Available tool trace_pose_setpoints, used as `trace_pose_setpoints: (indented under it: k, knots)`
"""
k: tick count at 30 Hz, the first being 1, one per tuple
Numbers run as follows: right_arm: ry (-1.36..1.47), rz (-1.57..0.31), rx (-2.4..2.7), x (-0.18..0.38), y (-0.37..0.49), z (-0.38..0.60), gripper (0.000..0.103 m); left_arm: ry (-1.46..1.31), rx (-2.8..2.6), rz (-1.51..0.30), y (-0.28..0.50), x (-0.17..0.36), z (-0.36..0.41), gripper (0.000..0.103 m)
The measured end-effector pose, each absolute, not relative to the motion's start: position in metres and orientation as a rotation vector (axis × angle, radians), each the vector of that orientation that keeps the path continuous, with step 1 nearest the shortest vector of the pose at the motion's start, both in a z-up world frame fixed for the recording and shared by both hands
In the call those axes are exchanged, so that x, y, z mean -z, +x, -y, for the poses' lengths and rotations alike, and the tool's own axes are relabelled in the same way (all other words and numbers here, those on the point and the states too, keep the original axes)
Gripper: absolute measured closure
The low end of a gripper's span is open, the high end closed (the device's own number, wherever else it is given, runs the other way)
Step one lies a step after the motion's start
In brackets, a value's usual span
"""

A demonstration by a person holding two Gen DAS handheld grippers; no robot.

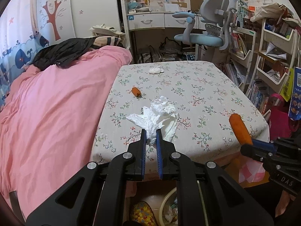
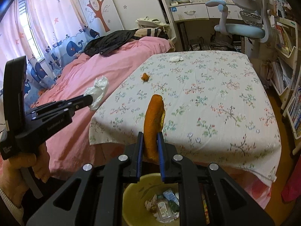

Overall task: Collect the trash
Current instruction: 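Carry the white tissue and orange stick to the yellow bin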

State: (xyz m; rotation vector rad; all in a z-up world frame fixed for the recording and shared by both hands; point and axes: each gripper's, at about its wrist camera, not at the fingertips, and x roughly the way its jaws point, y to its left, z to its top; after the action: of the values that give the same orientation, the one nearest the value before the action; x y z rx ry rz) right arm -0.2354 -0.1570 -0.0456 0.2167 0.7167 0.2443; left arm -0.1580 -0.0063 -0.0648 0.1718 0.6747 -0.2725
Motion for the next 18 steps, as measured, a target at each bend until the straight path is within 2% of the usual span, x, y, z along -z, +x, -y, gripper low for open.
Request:
trace_pose_setpoints:
  k: [18]
  knots:
    - [0.198,-0.788,-0.26,0.067,-0.262,0.145,0.088,0.18,0.29,-0.678,-0.189,0.076,0.014,0.094]
